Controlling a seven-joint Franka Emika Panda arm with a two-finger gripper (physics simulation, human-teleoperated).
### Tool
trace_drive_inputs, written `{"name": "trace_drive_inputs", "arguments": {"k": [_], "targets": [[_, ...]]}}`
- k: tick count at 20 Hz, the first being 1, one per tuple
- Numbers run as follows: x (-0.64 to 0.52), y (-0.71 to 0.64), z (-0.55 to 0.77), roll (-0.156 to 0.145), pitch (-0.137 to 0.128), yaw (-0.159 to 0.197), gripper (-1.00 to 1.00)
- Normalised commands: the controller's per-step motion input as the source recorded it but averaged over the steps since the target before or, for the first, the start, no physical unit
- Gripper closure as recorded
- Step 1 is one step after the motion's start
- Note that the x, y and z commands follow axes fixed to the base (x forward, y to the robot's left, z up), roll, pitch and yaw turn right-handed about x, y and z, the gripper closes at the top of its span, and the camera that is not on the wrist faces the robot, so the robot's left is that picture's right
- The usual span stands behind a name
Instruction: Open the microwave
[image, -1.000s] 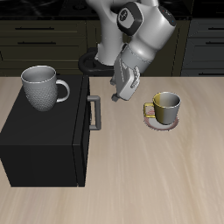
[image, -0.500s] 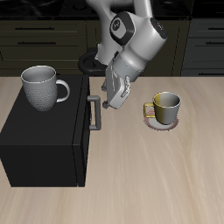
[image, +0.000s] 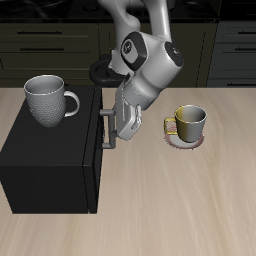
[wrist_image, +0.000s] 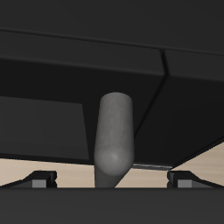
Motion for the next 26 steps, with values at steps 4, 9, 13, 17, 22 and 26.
{"name": "trace_drive_inputs", "arguments": {"k": [4, 9, 13, 17, 22, 26], "targets": [[-0.07, -0.24, -0.02, -0.023, -0.025, 0.009, -1.00], [-0.10, -0.32, 0.14, -0.039, -0.040, 0.000, 1.00], [-0.07, -0.29, 0.11, -0.035, -0.028, -0.011, 1.00], [-0.10, -0.21, 0.18, -0.021, -0.049, 0.016, 1.00], [-0.10, -0.03, 0.03, -0.009, -0.010, 0.014, 1.00], [0.00, 0.13, -0.20, 0.033, 0.049, 0.020, 1.00]]}}
